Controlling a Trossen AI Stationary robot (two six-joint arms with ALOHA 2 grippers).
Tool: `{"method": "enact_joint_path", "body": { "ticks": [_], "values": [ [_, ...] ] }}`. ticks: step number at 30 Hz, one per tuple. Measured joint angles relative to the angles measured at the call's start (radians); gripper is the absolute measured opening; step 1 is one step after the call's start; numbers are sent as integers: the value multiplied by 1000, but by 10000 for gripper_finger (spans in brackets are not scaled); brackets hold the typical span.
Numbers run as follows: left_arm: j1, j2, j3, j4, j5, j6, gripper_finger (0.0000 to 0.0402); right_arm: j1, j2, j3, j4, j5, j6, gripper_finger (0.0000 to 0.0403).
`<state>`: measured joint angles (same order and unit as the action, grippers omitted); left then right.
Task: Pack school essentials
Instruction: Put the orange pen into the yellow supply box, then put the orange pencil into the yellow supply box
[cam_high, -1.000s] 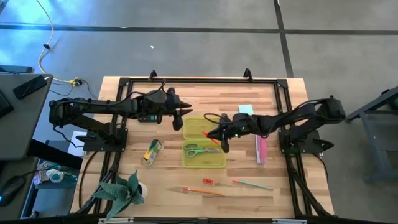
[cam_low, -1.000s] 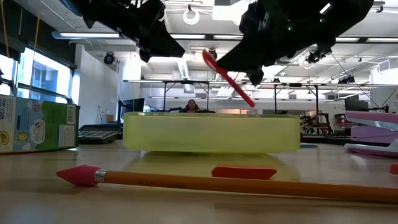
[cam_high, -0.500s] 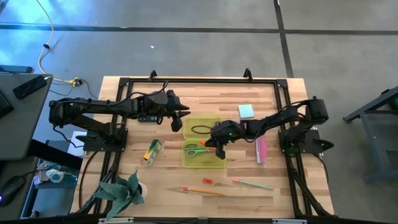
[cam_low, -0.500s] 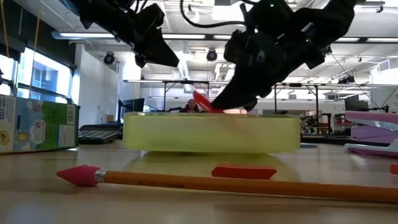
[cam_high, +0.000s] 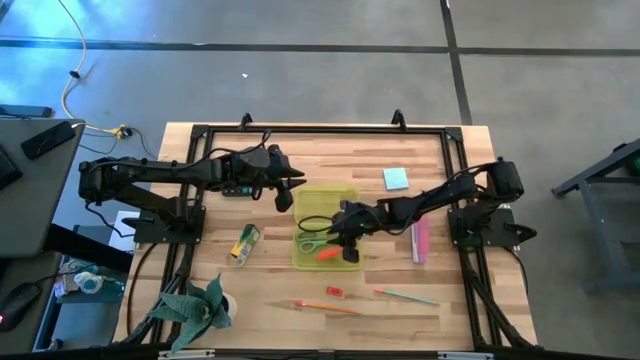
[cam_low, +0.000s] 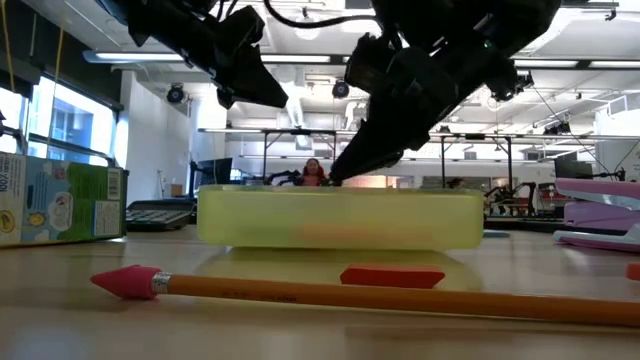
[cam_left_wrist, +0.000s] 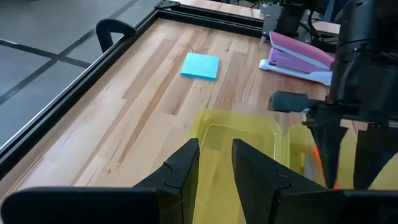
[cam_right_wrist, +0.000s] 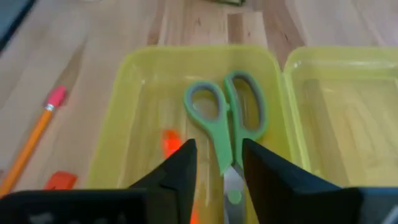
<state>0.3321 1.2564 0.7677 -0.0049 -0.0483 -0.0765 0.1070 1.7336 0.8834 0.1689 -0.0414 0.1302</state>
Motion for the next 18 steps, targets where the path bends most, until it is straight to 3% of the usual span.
{"method": "enact_joint_path", "body": {
  "ticks": [6, 13, 18],
  "values": [
    [0, 0, 0, -1, 0, 0, 85, -28, 0, 65, -158, 5, 20, 156],
    [-40, 0, 0, 6, 11, 0, 85, -55, -14, 144, -336, 5, -18, 153],
    [-118, 0, 0, 33, 11, -19, 85, -61, -97, 128, -360, 56, -19, 146]
  ]
}}
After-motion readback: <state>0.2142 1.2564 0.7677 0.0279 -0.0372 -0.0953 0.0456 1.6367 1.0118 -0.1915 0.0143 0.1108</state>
